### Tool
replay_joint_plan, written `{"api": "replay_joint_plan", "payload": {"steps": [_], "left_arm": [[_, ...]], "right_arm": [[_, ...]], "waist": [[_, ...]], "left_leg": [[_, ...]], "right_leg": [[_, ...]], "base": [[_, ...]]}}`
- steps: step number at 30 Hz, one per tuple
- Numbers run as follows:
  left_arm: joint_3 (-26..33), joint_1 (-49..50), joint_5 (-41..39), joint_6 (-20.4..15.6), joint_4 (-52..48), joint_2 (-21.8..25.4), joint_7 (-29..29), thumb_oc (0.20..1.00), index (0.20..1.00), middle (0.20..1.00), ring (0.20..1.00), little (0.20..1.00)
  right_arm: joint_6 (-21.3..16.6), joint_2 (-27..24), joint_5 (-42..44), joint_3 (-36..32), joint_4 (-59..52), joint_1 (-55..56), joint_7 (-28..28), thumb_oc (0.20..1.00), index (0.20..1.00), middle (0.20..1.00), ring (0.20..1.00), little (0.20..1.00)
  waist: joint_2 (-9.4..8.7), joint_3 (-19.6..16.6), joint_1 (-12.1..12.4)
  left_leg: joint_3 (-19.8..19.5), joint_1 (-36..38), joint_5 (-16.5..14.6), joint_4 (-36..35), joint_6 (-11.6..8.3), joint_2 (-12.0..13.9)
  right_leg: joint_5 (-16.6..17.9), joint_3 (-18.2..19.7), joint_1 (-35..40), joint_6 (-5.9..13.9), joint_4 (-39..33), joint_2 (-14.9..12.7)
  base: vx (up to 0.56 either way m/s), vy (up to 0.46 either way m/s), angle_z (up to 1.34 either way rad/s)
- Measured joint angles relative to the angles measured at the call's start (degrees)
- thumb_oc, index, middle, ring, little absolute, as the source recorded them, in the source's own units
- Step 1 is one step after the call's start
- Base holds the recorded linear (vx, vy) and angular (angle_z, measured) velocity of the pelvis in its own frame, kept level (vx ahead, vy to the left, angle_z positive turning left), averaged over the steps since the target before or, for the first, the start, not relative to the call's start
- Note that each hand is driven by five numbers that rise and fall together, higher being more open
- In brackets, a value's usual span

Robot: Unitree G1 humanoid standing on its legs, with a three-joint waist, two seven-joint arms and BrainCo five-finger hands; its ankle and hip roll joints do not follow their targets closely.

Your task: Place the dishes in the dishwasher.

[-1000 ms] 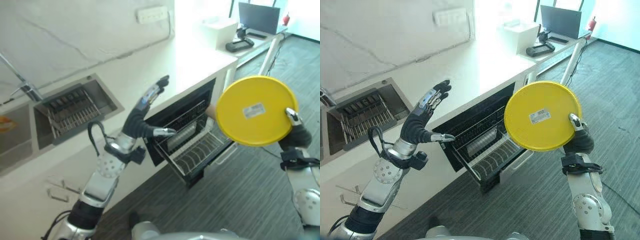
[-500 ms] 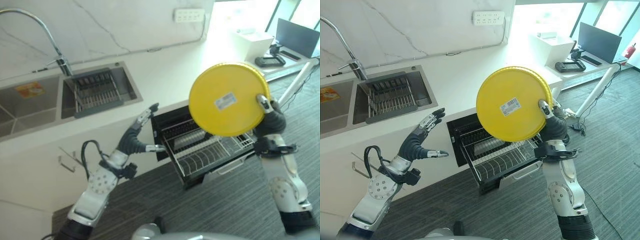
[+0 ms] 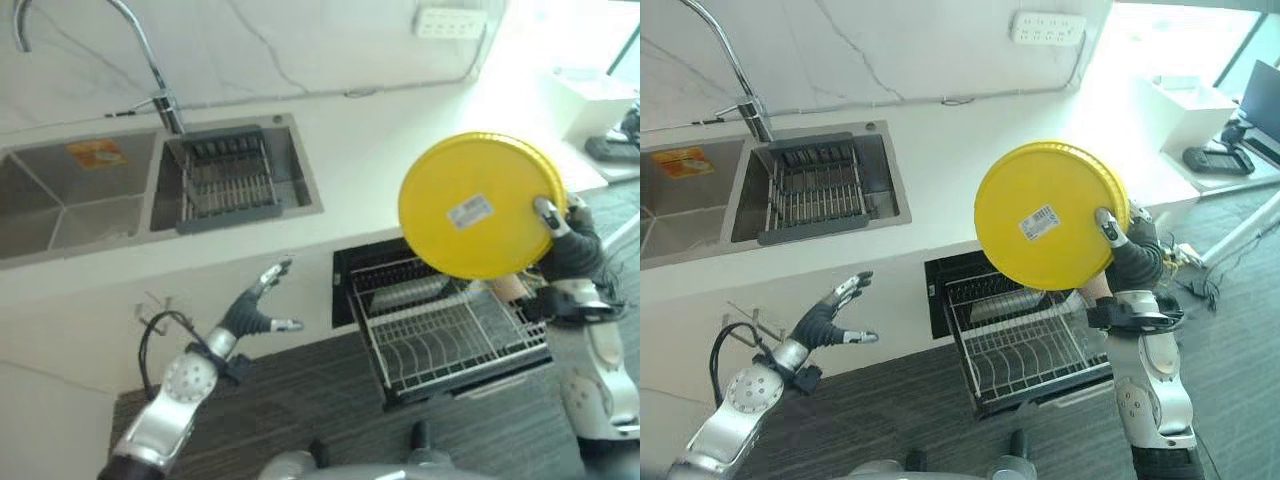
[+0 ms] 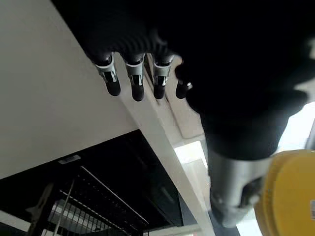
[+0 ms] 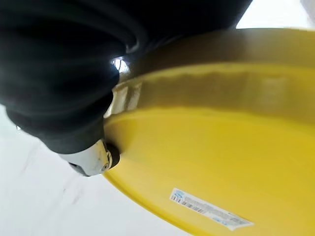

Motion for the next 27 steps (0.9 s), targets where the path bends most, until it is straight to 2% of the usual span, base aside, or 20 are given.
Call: {"api": "replay_joint_plan", "payload": {"steps": [2, 4, 5, 6, 7, 8, 9, 10, 11, 12, 13, 14, 16, 18, 19, 20, 23, 25, 26, 27], "left_arm": [[0.0, 3.4, -1.84, -0.88, 0.71, -1.92, -0.71, 1.0, 1.0, 1.0, 1.0, 1.0], [0.32, 5.37, -5.14, -3.92, 6.45, -4.24, -1.82, 1.0, 1.0, 1.0, 1.0, 1.0], [0.41, 5.8, -5.13, -4.59, 10.28, -4.65, -2.03, 1.0, 1.0, 1.0, 1.0, 1.0], [0.67, 6.36, -5.11, -5.27, 16.41, -5.55, -1.9, 1.0, 1.0, 1.0, 1.0, 1.0], [1.2, 6.64, -5.11, -5.56, 24.46, -7.62, -1.2, 1.0, 1.0, 1.0, 1.0, 1.0], [1.26, 7.71, -5.14, -5.87, 28.46, -8.64, -0.6, 1.0, 1.0, 1.0, 1.0, 1.0], [2.27, 8.93, -5.3, -6.92, 35.4, -11.82, 0.45, 1.0, 1.0, 1.0, 1.0, 1.0], [6.45, 9.75, -6.23, -6.79, 43.6, -17.46, 2.17, 1.0, 1.0, 1.0, 1.0, 1.0], [10.36, 10.88, -7.65, -6.46, 49.1, -22.01, 3.75, 1.0, 1.0, 1.0, 1.0, 1.0], [12.52, 11.67, -7.76, -6.18, 52.41, -23.95, 4.83, 1.0, 1.0, 1.0, 1.0, 1.0], [13.58, 12.3, -7.8, -5.95, 54.83, -24.22, 5.25, 1.0, 1.0, 1.0, 1.0, 1.0], [17.48, 11.35, -9.1, -4.96, 59.54, -24.83, 5.55, 1.0, 1.0, 1.0, 1.0, 1.0], [24.4, 9.88, -12.36, -2.54, 68.05, -24.8, 5.92, 1.0, 1.0, 1.0, 1.0, 1.0], [31.53, 7.15, -18.87, 1.29, 73.72, -24.43, 7.55, 1.0, 1.0, 1.0, 1.0, 1.0], [32.57, 6.97, -21.67, 2.66, 73.35, -24.23, 8.22, 1.0, 1.0, 1.0, 1.0, 1.0], [32.5, 5.33, -25.04, 4.53, 72.57, -23.79, 8.46, 1.0, 1.0, 1.0, 1.0, 1.0], [30.01, 2.54, -26.51, 5.7, 69.46, -23.56, 8.73, 1.0, 1.0, 1.0, 1.0, 1.0], [27.9, 1.77, -26.52, 5.68, 65.88, -23.48, 8.6, 1.0, 1.0, 1.0, 1.0, 1.0], [27.9, 1.77, -26.52, 5.68, 65.94, -23.32, 8.57, 1.0, 1.0, 1.0, 1.0, 1.0], [27.92, 1.8, -26.47, 5.82, 66.94, -22.38, 8.59, 1.0, 1.0, 1.0, 1.0, 1.0]], "right_arm": [[0.32, -1.57, -0.99, -0.22, 0.02, -1.14, 0.12, 0.2, 0.2, 0.2, 0.2, 0.2], [1.08, -2.12, -2.36, -2.1, 0.03, -1.09, 1.0, 0.2, 0.2, 0.2, 0.2, 0.2], [1.09, -3.19, -2.91, -3.15, 0.04, -0.81, 1.56, 0.2, 0.2, 0.2, 0.2, 0.2], [1.04, -5.31, -3.74, -4.22, 0.24, -0.54, 2.07, 0.2, 0.2, 0.2, 0.2, 0.2], [1.03, -6.68, -5.42, -5.52, 1.01, -0.44, 2.65, 0.2, 0.2, 0.2, 0.2, 0.2], [0.99, -6.69, -5.99, -5.69, 1.59, -0.38, 2.73, 0.2, 0.2, 0.2, 0.2, 0.2], [0.95, -7.09, -7.3, -5.73, 2.04, -0.26, 3.53, 0.2, 0.2, 0.2, 0.2, 0.2], [0.94, -7.73, -8.67, -5.94, 2.09, 0.43, 4.67, 0.2, 0.2, 0.2, 0.2, 0.2], [0.86, -8.17, -10.12, -7.04, 2.17, 2.26, 5.92, 0.2, 0.2, 0.2, 0.2, 0.2], [0.83, -8.07, -11.68, -7.82, 2.94, 3.6, 6.9, 0.2, 0.2, 0.2, 0.2, 0.2], [0.84, -8.07, -13.33, -7.79, 3.85, 4.18, 7.86, 0.2, 0.2, 0.2, 0.2, 0.2], [0.83, -8.06, -15.44, -7.79, 4.1, 4.53, 9.43, 0.2, 0.2, 0.2, 0.2, 0.2], [0.08, -8.04, -18.18, -8.04, 3.69, 5.0, 11.07, 0.2, 0.2, 0.2, 0.2, 0.2], [-2.46, -8.1, -22.85, -9.41, 1.57, 6.66, 11.96, 0.2, 0.2, 0.2, 0.2, 0.2], [-4.5, -8.42, -26.24, -10.15, 0.12, 6.9, 12.2, 0.2, 0.2, 0.2, 0.2, 0.2], [-9.02, -13.15, -33.51, -10.99, -3.2, 7.5, 11.77, 0.2, 0.2, 0.2, 0.2, 0.2], [-16.29, -19.49, -43.79, -11.09, -5.85, 7.47, 10.23, 0.2, 0.2, 0.2, 0.2, 0.2], [-21.42, -20.94, -54.95, -11.04, -4.5, 7.8, 5.36, 0.2, 0.2, 0.2, 0.2, 0.2], [-22.48, -23.17, -58.4, -11.03, -4.43, 8.13, 3.82, 0.2, 0.2, 0.2, 0.2, 0.2], [-25.26, -26.32, -64.89, -10.82, -3.49, 8.1, 0.28, 0.2, 0.2, 0.2, 0.2, 0.2]], "waist": [[0.88, -0.04, 0.69], [1.15, -0.04, 0.9], [1.49, -0.04, 0.39], [2.58, -0.23, -0.26], [3.55, -0.43, -1.59], [4.01, -0.69, -1.94], [5.06, -1.29, -2.45], [6.38, -1.76, -2.6], [7.44, -2.31, -2.94], [7.5, -2.43, -2.9], [6.09, -2.5, -2.8], [4.47, -2.63, -2.6], [2.37, -3.32, -2.54], [1.69, -3.77, -2.65], [1.68, -3.87, -2.78], [2.29, -4.26, -3.5], [2.68, -4.81, -3.96], [1.86, -5.69, -4.03], [1.83, -5.72, -4.02], [1.78, -5.75, -3.74]], "left_leg": [[-0.42, 0.07, 1.4, -1.3, -2.57, 3.42], [0.26, -1.25, 3.0, -1.05, -4.99, 6.76], [0.81, -2.32, 3.46, -0.3, -5.51, 7.64], [3.32, -3.45, 4.25, -0.83, -5.18, 8.92], [7.57, -3.56, 4.14, -1.23, -4.79, 10.99], [8.38, -3.44, 4.39, -1.9, -5.08, 11.95], [7.78, -2.76, 4.87, -3.3, -5.85, 12.92], [7.32, -1.29, 5.63, -4.62, -6.05, 13.11], [5.87, -0.5, 5.46, -4.75, -7.15, 13.18], [4.82, -0.41, 4.57, -4.71, -8.51, 12.55], [4.81, -0.72, 4.39, -4.73, -8.53, 11.12], [4.79, -0.92, 4.07, -4.74, -8.16, 9.76], [4.84, -1.16, 3.04, -4.79, -7.54, 8.54], [4.78, -1.31, 2.97, -4.83, -7.52, 8.33], [4.74, -1.41, 3.0, -4.76, -7.51, 8.43], [4.7, -1.44, 3.16, -4.75, -7.73, 8.62], [4.65, -0.77, 3.64, -4.74, -8.13, 9.08], [4.51, -0.54, 3.6, -4.74, -8.07, 9.33], [4.5, -0.53, 3.59, -4.74, -8.06, 9.26], [4.41, -0.56, 3.59, -4.74, -8.05, 9.28]], "right_leg": [[-2.05, -1.35, 0.46, -2.01, 0.2, 3.36], [-4.1, -3.21, 0.75, -4.97, 0.19, 6.61], [-4.62, -4.4, 0.7, -5.74, 0.19, 7.25], [-5.06, -5.97, 0.45, -6.6, 0.19, 7.96], [-5.7, -7.16, 0.19, -7.38, -0.14, 8.22], [-6.78, -7.13, -0.25, -7.76, -0.15, 8.19], [-6.74, -6.65, -0.84, -7.56, -0.15, 8.05], [-6.25, -5.68, -1.53, -6.85, -0.1, 7.81], [-5.72, -5.51, -1.76, -5.92, 0.04, 7.55], [-4.66, -5.39, -1.7, -4.08, 0.18, 6.65], [-4.27, -5.3, -1.95, -3.38, 0.17, 5.04], [-3.79, -5.18, -2.12, -2.64, 0.17, 3.7], [-3.61, -5.3, -2.05, -2.08, 0.17, 2.31], [-3.62, -5.31, -2.15, -2.05, 0.17, 2.13], [-3.44, -5.22, -2.34, -1.84, 0.18, 2.25], [-3.24, -5.2, -2.38, -1.66, 0.18, 2.44], [-3.01, -5.15, -1.92, -1.93, 0.18, 3.19], [-3.06, -5.15, -1.55, -1.9, 0.18, 3.3], [-3.06, -5.16, -1.53, -1.89, 0.18, 3.29], [-3.05, -5.2, -1.52, -1.9, 0.18, 3.27]], "base": [[0.08, -0.273, 0.22], [-0.01, -0.158, 0.4], [-0.03, -0.081, 0.47], [-0.01, -0.038, 0.62], [0.04, 0.017, 0.49], [0.06, 0.028, 0.25], [0.09, 0.042, -0.15], [0.08, 0.043, -0.22], [0.08, 0.048, -0.17], [0.05, 0.033, 0.02], [0.05, 0.031, 0.06], [0.04, 0.029, 0.1], [0.06, 0.035, 0.09], [0.05, 0.009, 0.01], [0.06, -0.009, -0.03], [0.05, -0.012, -0.04], [0.02, -0.013, -0.02], [0.0, -0.011, -0.02], [0.0, 0.0, 0.0], [0.0, 0.0, 0.0]]}}
